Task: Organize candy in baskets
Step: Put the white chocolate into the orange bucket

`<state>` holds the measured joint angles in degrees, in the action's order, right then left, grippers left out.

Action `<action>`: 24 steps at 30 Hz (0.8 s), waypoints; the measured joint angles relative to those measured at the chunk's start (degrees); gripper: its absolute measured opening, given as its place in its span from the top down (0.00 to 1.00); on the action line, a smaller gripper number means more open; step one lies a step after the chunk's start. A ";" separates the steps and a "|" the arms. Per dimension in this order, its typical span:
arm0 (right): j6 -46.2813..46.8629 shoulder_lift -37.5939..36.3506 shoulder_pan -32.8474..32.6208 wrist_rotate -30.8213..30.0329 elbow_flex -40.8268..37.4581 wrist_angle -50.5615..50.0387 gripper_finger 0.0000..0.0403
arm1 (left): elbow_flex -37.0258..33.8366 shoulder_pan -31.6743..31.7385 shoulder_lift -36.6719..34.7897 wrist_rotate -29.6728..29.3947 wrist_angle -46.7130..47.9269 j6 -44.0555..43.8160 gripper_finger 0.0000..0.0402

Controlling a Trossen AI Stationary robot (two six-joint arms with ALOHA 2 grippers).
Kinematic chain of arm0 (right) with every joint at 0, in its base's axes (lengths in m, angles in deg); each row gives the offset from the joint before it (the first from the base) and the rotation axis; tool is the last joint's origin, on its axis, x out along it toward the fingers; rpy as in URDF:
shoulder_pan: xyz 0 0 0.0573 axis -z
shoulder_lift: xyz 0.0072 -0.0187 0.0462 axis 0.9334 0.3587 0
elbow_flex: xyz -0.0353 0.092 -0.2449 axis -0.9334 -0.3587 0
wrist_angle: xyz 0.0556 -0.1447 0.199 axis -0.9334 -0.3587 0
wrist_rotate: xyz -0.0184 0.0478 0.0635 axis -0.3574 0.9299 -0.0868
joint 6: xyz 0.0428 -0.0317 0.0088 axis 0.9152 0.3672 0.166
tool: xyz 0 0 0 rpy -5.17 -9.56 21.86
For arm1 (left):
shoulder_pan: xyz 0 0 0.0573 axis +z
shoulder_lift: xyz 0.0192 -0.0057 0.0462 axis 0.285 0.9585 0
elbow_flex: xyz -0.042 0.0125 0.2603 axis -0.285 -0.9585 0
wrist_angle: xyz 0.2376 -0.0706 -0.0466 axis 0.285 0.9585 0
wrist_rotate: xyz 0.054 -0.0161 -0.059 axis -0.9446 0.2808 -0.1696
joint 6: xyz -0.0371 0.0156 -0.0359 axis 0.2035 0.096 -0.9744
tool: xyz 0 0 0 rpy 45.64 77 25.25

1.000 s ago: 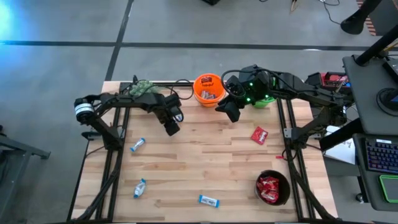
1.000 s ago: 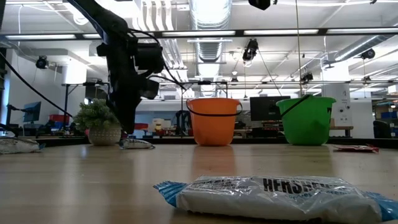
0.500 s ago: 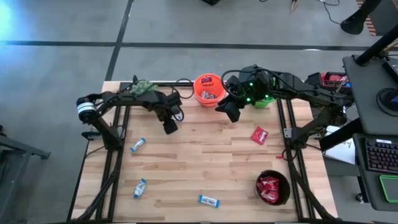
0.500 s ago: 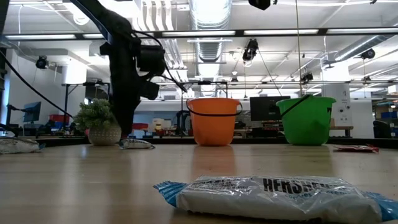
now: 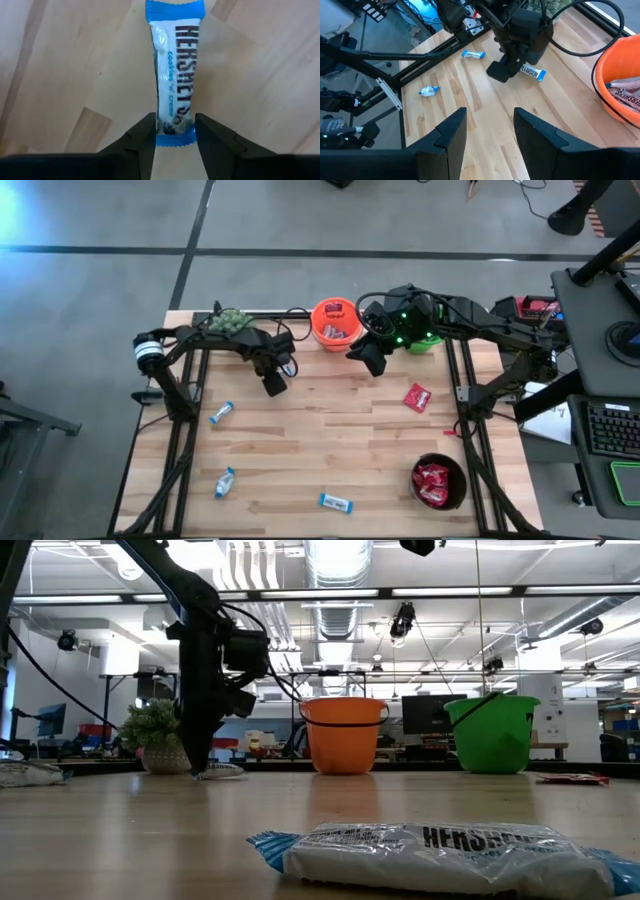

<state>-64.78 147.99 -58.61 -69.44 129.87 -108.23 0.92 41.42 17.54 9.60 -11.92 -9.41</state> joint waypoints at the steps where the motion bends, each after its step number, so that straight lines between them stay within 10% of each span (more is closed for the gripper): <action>1: 0.00 0.00 0.00 0.00 0.00 -0.01 0.62 | 0.00 0.00 0.16 0.00 0.04 -0.02 0.72; 12: 0.00 0.00 0.00 0.00 0.00 0.00 0.62 | 0.00 0.00 0.15 2.61 2.60 0.93 0.97; 24: -0.67 -0.01 0.00 0.00 0.00 0.00 0.62 | 0.74 -0.17 -5.94 3.10 6.68 0.26 0.99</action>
<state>-65.45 147.98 -58.61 -69.44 129.87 -108.23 1.66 41.24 11.60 12.70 -5.24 -9.15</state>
